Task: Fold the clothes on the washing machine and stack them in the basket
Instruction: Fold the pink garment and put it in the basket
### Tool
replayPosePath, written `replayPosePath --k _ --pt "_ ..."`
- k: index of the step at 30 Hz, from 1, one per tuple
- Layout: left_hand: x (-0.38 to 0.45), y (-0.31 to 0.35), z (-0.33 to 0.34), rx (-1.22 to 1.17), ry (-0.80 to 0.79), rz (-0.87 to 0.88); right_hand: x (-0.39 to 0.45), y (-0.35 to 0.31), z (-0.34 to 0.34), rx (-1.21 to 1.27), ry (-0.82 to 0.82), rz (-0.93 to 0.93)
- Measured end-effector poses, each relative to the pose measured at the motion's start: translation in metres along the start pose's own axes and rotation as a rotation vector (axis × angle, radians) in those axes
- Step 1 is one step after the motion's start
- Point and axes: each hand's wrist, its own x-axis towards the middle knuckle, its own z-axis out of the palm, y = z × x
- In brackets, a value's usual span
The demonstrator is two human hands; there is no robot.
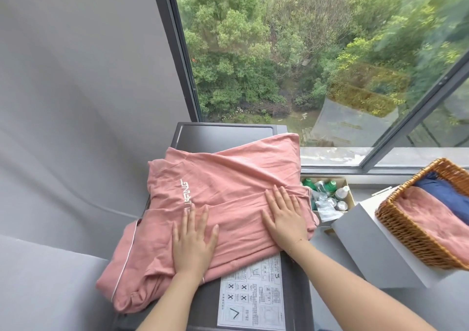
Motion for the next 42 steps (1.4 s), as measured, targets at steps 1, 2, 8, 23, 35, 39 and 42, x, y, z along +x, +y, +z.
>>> replayPosePath --k 1,2,8,23,35,39,42 --pt "0.000 0.000 -0.001 0.001 0.000 0.003 0.005 0.006 -0.003 -0.015 0.001 0.037" --pt "0.000 0.000 -0.001 0.001 -0.003 0.006 0.009 0.012 -0.004 -0.013 -0.001 0.074" --pt "0.002 0.000 0.003 -0.021 0.032 0.014 0.024 0.051 -0.009 0.531 -0.097 0.468" --pt "0.167 -0.042 -0.068 -0.508 0.268 -0.617 0.171 -0.037 -0.053 0.305 0.015 -0.037" --pt "0.183 -0.069 -0.025 -0.795 0.421 -0.595 0.243 -0.056 -0.015 0.057 0.007 0.039" --pt "0.183 -0.072 -0.027 -0.858 0.537 -0.588 0.254 -0.056 -0.014 -0.023 -0.031 0.152" --pt "0.189 -0.082 -0.024 -0.986 0.363 -0.576 0.257 -0.065 -0.014 -0.050 -0.056 0.159"
